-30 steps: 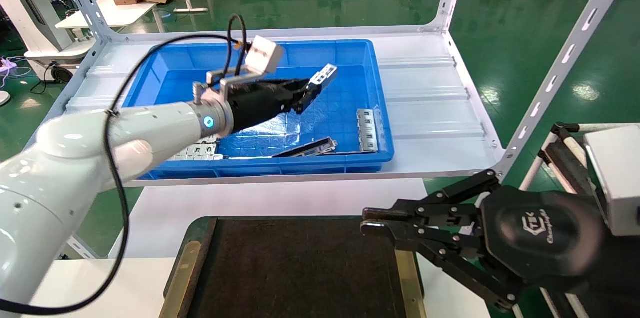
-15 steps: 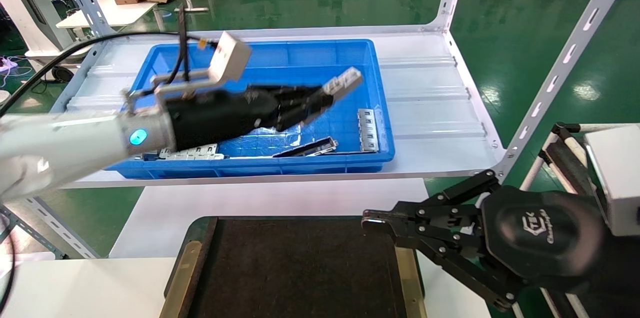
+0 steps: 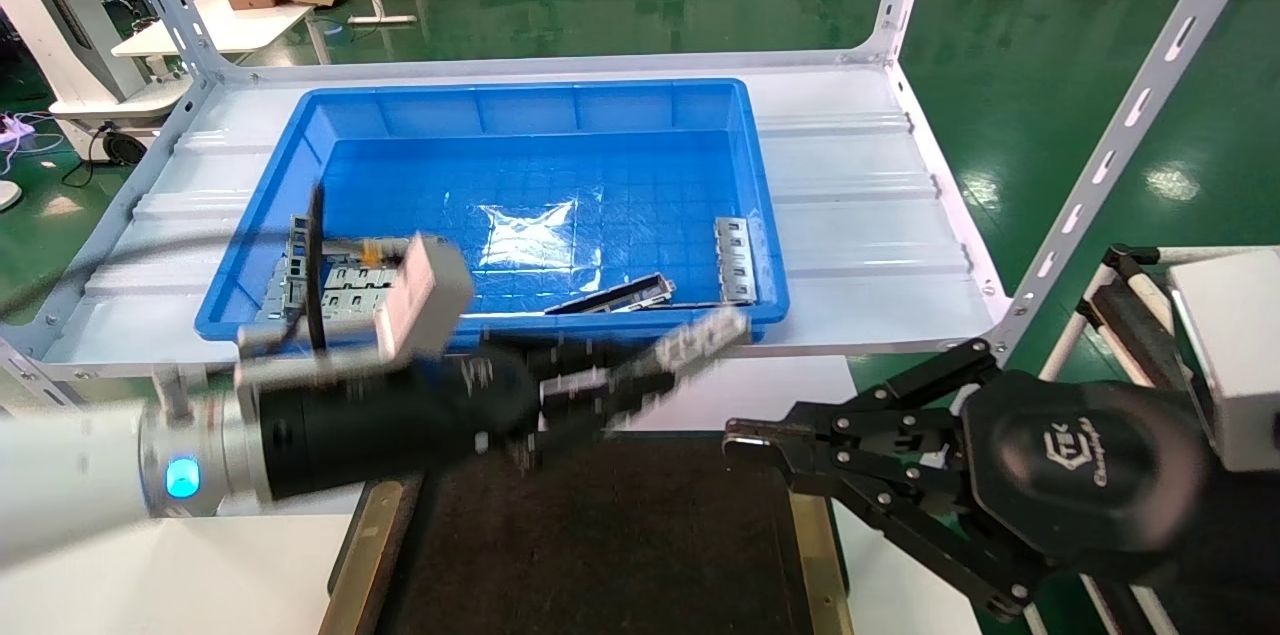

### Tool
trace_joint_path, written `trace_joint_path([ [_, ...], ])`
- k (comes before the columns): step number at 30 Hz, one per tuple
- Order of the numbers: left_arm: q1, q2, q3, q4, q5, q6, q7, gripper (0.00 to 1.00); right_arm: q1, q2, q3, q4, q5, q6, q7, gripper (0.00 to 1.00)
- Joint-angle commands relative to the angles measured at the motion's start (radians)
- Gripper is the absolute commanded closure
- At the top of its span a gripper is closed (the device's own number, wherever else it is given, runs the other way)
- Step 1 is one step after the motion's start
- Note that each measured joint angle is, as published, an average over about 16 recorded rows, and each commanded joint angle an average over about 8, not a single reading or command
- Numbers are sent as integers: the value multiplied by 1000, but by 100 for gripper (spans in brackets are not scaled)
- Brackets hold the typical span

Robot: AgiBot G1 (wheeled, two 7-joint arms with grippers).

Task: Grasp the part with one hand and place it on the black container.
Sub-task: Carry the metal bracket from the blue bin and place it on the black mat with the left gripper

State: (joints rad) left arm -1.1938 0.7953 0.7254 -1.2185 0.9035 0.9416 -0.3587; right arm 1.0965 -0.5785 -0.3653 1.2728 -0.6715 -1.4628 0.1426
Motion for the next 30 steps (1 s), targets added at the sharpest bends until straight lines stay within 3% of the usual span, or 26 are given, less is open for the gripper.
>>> trace_joint_path([
  [1, 45, -31, 7, -69, 8, -32, -21, 100, 0, 0, 0, 0, 0, 0, 0, 100],
  [7, 172, -59, 45, -119, 33, -130, -64, 100, 0, 0, 0, 0, 0, 0, 0, 100],
  [13, 289, -29, 81, -121, 76, -295, -87, 100, 0, 0, 0, 0, 0, 0, 0, 100],
  [22, 428, 99, 132, -103, 134, -644, -153, 100, 0, 0, 0, 0, 0, 0, 0, 100],
  [30, 431, 246, 201, -6, 140, -906, -227, 100, 0, 0, 0, 0, 0, 0, 0, 100],
])
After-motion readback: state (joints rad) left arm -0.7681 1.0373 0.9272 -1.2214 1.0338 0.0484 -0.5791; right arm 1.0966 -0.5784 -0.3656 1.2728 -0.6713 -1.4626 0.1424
